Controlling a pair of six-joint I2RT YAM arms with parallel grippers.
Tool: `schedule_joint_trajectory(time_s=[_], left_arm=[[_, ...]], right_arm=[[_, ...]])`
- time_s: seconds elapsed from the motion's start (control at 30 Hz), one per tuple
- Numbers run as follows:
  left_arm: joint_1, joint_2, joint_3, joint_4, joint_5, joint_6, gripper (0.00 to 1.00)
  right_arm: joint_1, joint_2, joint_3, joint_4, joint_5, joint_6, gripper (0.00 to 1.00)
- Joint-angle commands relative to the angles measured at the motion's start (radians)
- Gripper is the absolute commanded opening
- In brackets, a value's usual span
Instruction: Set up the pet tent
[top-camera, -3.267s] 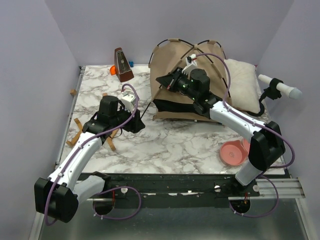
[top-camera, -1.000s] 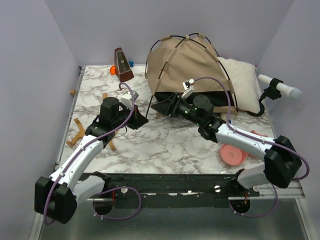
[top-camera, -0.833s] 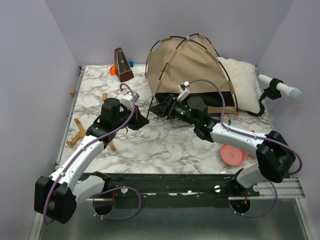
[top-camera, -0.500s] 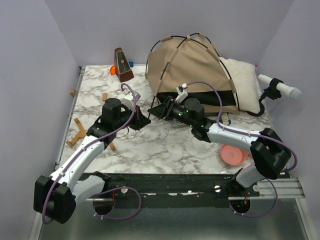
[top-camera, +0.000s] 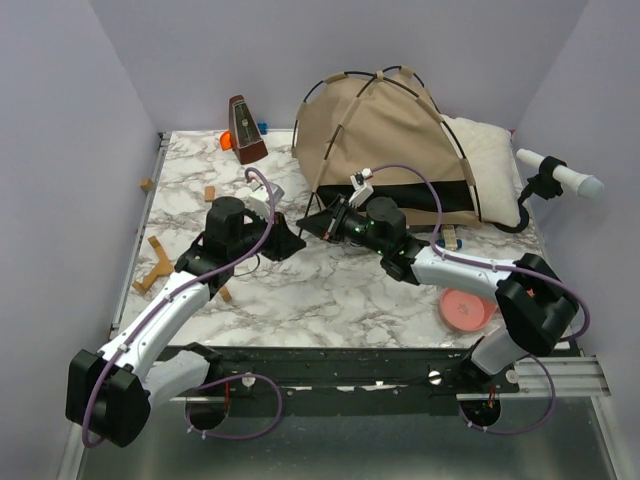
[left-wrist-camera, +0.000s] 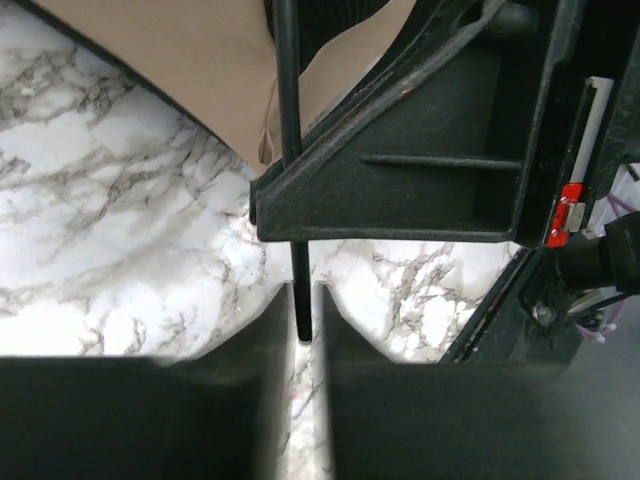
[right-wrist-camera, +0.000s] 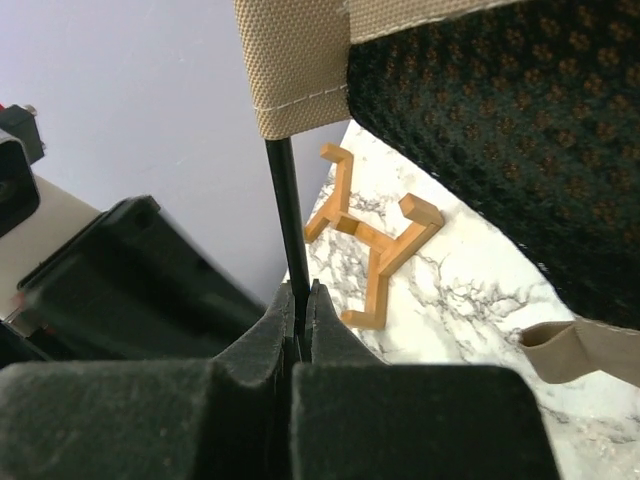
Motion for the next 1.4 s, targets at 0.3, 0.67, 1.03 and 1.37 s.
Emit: schedule_joint_trajectory(time_s=[0.3,0.67,1.03,1.37], left_arm=[[-0.049,-0.276,-0.233,0.383,-0.213,-0.132,0.99],[-0.138,-0.29,-0.524,0.919,-0.334,0.02,0.93],[-0.297,0.098,-0.429,1.293,-0.521,0.107,0.9],[-0.307,0.271,-0.339,1.361,-0.521,0.066,0.67]], right_arm=[[0.006,-0.107,0.069,-0.064,0.117,0.057,0.0],[0.005,-0.158,0.065,0.007,0.13,0.127,0.0],[0.005,-0.19,0.041,0.012,0.162,0.163,0.0],[0.006,-0.21,0.03,0.008,0.198,0.162,0.0]])
